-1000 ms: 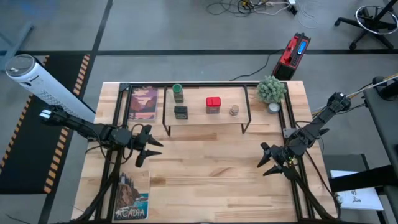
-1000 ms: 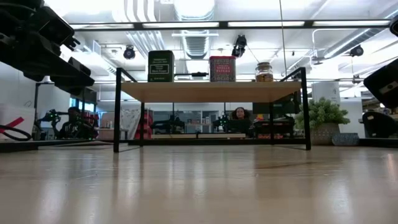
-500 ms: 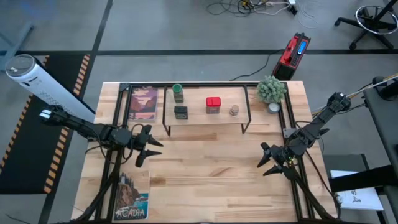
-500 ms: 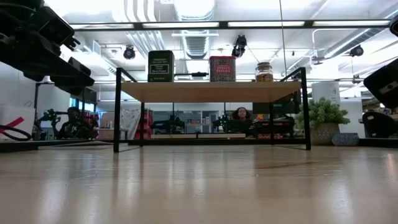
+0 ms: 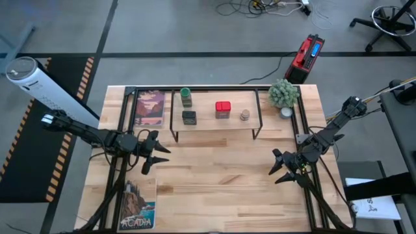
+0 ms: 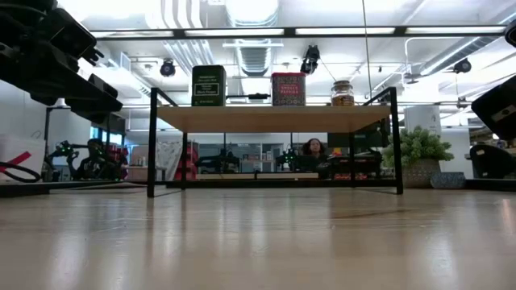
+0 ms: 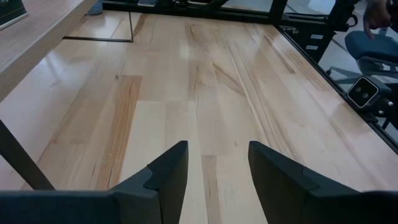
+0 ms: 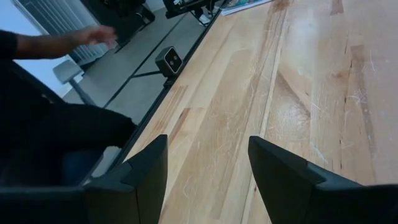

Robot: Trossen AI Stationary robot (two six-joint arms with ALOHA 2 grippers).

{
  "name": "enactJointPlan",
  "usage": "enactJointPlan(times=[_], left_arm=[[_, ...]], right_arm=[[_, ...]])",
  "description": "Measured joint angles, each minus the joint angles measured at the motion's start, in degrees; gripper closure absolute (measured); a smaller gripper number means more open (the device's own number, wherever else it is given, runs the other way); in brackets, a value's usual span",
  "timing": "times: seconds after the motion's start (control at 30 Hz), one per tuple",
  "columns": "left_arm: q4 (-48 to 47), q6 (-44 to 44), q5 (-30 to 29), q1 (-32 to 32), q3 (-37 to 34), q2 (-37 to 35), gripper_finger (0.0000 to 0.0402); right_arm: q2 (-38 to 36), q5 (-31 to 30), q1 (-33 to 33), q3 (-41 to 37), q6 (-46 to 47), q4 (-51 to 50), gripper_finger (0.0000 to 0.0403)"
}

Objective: Shelf spices

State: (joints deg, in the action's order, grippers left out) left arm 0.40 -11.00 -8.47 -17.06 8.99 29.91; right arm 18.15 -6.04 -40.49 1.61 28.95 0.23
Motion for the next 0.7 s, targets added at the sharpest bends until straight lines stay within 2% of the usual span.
enactJointPlan(times=[0.7], left_arm=[[0.00,0.00,0.02,0.00,0.00,0.00,0.0244]], right_arm=[[0.00,-1.55,0.00,0.00,0.02,0.73,0.0204]])
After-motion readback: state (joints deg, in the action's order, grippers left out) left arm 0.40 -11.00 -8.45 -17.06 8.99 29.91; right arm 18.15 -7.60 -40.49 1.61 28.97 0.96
